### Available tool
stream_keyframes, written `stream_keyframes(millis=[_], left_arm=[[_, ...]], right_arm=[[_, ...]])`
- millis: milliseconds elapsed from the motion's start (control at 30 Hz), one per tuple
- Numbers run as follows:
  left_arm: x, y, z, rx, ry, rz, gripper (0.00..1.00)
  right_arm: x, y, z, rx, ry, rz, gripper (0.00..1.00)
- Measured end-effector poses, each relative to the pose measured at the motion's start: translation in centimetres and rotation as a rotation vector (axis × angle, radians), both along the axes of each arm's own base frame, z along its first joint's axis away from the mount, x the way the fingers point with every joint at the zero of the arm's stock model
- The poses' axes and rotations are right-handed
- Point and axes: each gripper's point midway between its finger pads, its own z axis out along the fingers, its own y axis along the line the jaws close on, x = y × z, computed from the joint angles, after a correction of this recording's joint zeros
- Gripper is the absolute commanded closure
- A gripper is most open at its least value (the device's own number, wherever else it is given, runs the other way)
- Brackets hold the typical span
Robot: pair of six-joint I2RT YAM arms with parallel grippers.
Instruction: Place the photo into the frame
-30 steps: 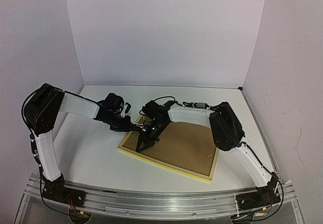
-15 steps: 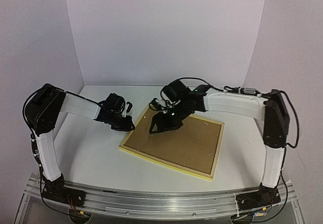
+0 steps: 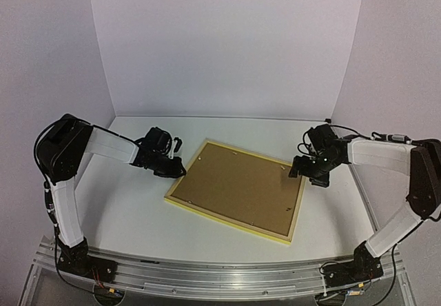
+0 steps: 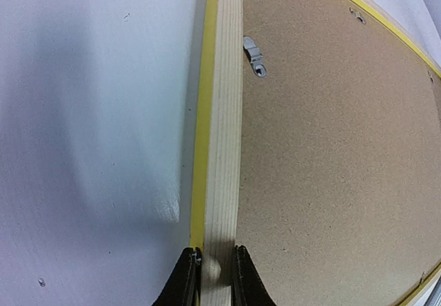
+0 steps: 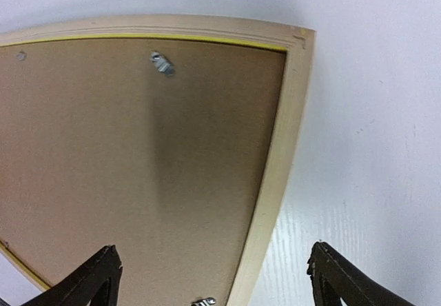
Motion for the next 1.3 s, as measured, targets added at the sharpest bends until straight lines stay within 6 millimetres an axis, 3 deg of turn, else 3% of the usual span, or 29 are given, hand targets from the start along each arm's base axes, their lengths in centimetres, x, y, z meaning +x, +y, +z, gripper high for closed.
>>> stream_keyframes(millis=[100, 300, 533, 633, 733, 800, 867, 900, 1033, 1100, 1167, 1300], left_arm=[[0.1, -0.1, 0.0, -0.004, 0.000, 0.004, 1.00], [0.0, 0.0, -0.1, -0.021, -0.001, 0.020, 1.00], [-0.4, 0.3, -0.1, -0.064, -0.015, 0.059, 1.00], [-1.3, 1.2, -0.2, -0.073, -0.007, 0.103, 1.00], [-3.0, 2.3, -0.2, -0.064, 0.015, 0.183, 0.99], [-5.2, 2.7, -0.3, -0.057, 0.044, 0.237, 0.84], [-7.9, 2.3, -0.3, -0.060, 0.086, 0.270, 0.53], [-9.6, 1.8, -0.4, -0.062, 0.115, 0.275, 0.40], [-16.9, -1.5, 0.3, -0.086, 0.264, 0.218, 0.04], [-19.4, -1.8, 0.9, -0.081, 0.329, 0.221, 0.00], [-20.5, -0.5, 1.2, -0.038, 0.371, 0.271, 0.00], [-19.5, 2.0, 2.9, 0.031, 0.371, 0.414, 0.00]], right_arm=[[-0.1, -0.6, -1.4, 0.030, 0.053, -0.031, 0.22], [-0.4, 0.8, -5.9, 0.083, 0.183, -0.021, 0.34], [0.3, 0.3, -6.5, 0.061, 0.206, -0.022, 0.70], [1.7, 0.5, -6.5, 0.061, 0.208, 0.001, 0.74], [5.0, 1.4, -6.4, 0.059, 0.155, 0.067, 0.80], [7.4, 1.7, -6.2, 0.048, 0.107, 0.123, 0.84], [9.7, 2.0, -6.1, 0.047, 0.065, 0.187, 0.86], [11.0, 2.2, -6.0, 0.060, 0.046, 0.220, 0.87], [14.5, 3.3, -5.8, 0.108, 0.001, 0.353, 0.88], [15.4, 3.9, -5.8, 0.116, -0.013, 0.415, 0.88], [15.8, 4.6, -5.7, 0.126, -0.013, 0.483, 0.88], [17.0, 5.7, -5.6, 0.136, -0.022, 0.605, 0.89]])
